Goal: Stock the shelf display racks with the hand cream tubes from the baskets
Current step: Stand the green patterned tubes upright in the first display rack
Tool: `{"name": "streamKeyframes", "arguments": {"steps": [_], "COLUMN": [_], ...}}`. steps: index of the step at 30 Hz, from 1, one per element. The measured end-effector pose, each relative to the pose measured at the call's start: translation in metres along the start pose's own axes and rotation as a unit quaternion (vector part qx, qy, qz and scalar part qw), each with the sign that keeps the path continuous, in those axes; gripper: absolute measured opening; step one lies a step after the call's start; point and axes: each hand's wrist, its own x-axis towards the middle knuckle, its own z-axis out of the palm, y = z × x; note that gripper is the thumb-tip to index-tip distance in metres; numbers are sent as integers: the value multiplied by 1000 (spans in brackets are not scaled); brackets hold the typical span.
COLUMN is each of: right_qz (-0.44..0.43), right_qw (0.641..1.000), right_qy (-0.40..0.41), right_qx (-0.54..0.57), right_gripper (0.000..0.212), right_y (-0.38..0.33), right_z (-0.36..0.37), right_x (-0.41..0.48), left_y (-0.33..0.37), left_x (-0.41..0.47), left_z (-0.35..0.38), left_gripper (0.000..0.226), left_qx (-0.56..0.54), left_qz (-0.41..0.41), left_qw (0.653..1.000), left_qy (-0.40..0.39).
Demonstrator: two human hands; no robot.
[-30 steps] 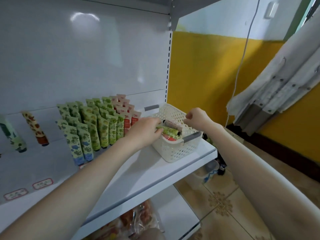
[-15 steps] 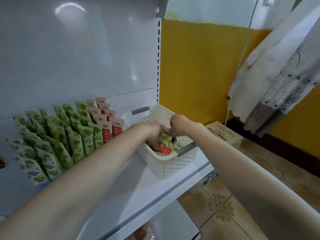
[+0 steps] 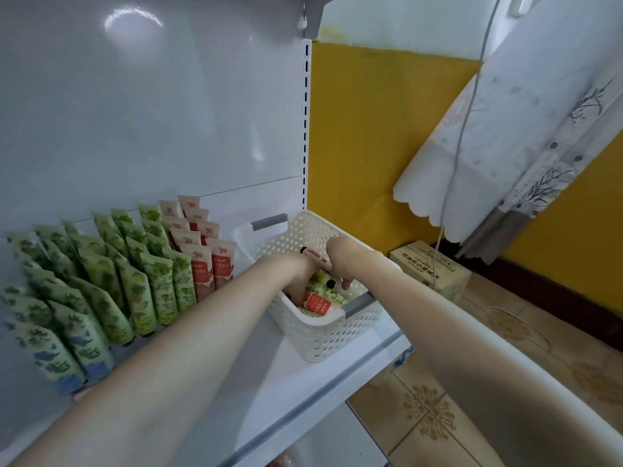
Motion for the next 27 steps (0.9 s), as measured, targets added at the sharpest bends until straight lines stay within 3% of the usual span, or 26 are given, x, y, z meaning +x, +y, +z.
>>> {"name": "streamKeyframes", "arguments": {"steps": [2, 5, 11, 15, 19, 24, 27], "right_qz": [10, -9, -51, -91, -94, -74, -97], "right_qw": [999, 998, 988, 972, 952, 904, 861], "right_qy": [-10, 47, 138, 207, 275, 329, 343], "right_qx": [-53, -35, 50, 68, 99, 263, 363], "right_gripper": [34, 35, 19, 24, 23, 22, 18], "right_y": [1, -1, 8, 12, 17, 20, 16], "right_z": [2, -2, -3, -5, -13, -30, -42], "right_x": [4, 8, 3, -5, -13, -27, -45], "left_y": [-1, -2, -3, -1, 2, 1, -3], "left_x": [0, 3, 10, 7, -7, -39, -67], "left_z": [-1, -2, 2, 3, -6, -20, -24], "left_gripper": [72, 82, 50, 29, 25, 14, 13], "left_qx": [-15, -6, 11, -15, -20, -38, -96], "left_qz": [7, 35, 17, 26, 25, 0, -19], "left_qw": [1000, 999, 1000, 1000, 995, 962, 936], "left_qy": [2, 11, 5, 5, 92, 269, 337]}}
